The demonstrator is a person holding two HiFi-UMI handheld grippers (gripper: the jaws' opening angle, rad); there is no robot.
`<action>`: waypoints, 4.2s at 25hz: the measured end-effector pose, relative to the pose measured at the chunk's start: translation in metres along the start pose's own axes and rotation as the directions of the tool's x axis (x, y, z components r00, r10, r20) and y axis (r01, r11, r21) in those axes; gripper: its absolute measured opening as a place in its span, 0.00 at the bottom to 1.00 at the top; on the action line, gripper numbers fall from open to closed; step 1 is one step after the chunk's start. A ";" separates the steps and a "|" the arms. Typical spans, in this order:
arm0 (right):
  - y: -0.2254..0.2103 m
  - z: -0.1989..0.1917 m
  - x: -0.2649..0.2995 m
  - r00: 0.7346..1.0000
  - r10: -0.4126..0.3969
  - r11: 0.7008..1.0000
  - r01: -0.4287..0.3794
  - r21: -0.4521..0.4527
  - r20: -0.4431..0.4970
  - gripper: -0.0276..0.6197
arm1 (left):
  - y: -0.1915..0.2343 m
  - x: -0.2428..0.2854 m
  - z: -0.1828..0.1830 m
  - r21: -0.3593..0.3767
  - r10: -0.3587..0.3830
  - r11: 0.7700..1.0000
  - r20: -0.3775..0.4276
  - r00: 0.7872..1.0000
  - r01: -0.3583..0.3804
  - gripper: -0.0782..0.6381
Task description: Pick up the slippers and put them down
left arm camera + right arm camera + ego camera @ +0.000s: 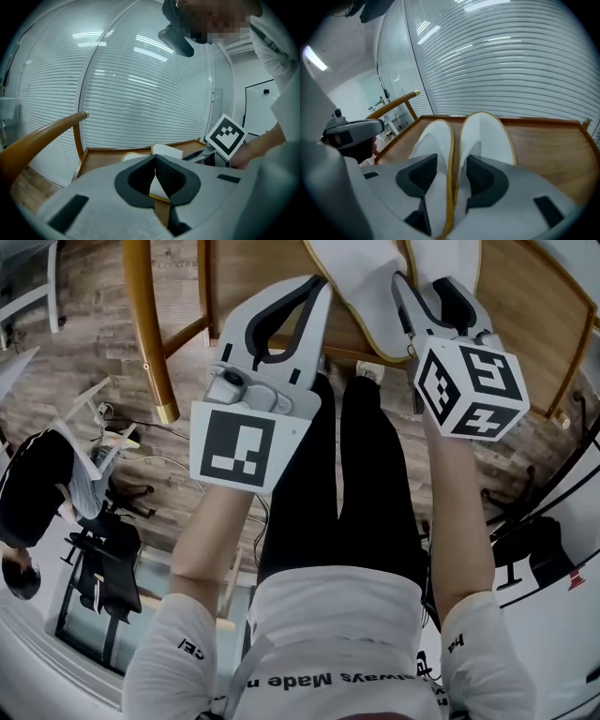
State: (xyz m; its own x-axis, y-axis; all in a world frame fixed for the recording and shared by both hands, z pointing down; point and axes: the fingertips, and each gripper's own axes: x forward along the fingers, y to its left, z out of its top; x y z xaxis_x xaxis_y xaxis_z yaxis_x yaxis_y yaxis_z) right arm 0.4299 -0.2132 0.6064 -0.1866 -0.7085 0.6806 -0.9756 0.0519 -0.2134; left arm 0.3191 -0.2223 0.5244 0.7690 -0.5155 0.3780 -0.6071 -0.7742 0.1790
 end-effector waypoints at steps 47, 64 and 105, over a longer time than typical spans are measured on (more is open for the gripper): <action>0.015 0.161 -0.148 0.988 0.002 0.989 0.020 -0.143 0.153 0.09 | -0.045 -0.075 0.204 -0.003 0.039 0.999 0.174 0.984 -0.039 0.13; 0.061 0.257 -0.283 0.952 0.093 0.978 -0.032 -0.205 0.293 0.09 | -0.083 -0.167 0.323 -0.037 0.091 0.996 0.284 0.954 -0.084 0.13; 0.117 0.314 -0.452 0.856 0.343 0.917 -0.216 -0.336 0.387 0.08 | -0.153 -0.296 0.399 -0.049 0.262 0.962 0.433 0.863 -0.267 0.13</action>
State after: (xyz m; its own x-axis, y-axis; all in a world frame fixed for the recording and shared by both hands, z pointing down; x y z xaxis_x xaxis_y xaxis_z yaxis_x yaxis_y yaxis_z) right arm 0.4363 -0.1084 0.0536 -0.4497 -0.8610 0.2378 -0.8931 0.4368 -0.1074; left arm 0.2648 -0.0976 0.0225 0.5913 -0.8062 -0.0200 -0.7995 -0.5893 0.1162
